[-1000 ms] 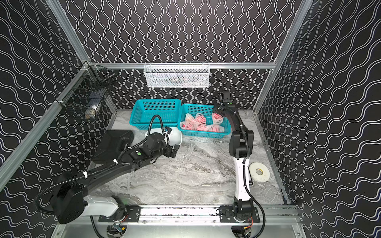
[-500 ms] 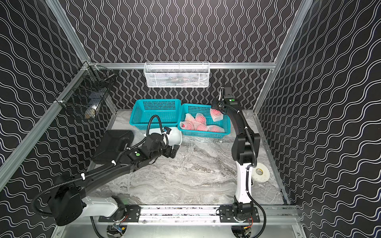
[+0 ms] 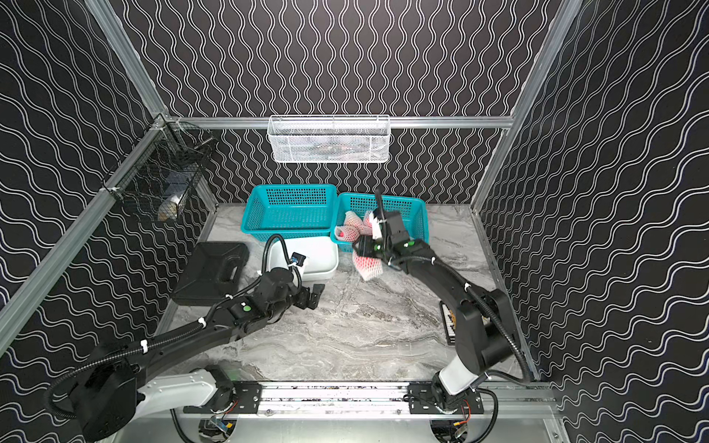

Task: Remove foam nets from apples
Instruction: Pick up the apple from the basket, then place the apple at the center of the board.

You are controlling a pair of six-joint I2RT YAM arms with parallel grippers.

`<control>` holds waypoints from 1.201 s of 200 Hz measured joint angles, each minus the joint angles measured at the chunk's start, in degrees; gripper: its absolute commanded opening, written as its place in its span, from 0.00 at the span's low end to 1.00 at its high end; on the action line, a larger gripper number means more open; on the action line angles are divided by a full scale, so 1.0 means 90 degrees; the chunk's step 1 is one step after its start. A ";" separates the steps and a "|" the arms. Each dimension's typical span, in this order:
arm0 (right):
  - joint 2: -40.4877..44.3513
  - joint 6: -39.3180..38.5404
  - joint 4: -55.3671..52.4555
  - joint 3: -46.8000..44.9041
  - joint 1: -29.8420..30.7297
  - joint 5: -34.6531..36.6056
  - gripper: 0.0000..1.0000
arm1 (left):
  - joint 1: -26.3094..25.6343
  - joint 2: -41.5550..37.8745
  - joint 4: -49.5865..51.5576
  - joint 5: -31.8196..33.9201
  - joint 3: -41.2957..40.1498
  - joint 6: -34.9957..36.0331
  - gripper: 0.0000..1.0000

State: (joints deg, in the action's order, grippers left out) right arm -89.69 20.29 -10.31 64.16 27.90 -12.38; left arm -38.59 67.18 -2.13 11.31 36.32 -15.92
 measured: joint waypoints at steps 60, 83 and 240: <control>0.0015 -0.0027 0.2334 -0.2263 0.1200 0.0262 0.56 | 0.0019 0.0092 -0.0476 0.0087 -0.0386 -0.0214 1.00; -0.0034 0.0143 0.2652 -0.2339 0.1345 0.0753 0.58 | 0.0019 0.0092 -0.0529 0.0143 -0.0381 -0.0221 1.00; -0.0296 0.1778 -0.1452 -0.1039 0.1494 0.1724 0.91 | 0.0024 0.0085 -0.0265 0.0457 -0.0277 -0.0209 1.00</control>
State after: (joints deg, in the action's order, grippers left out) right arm -92.36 36.29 -23.38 54.81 41.34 3.14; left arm -38.37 67.94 -4.51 15.42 33.82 -17.80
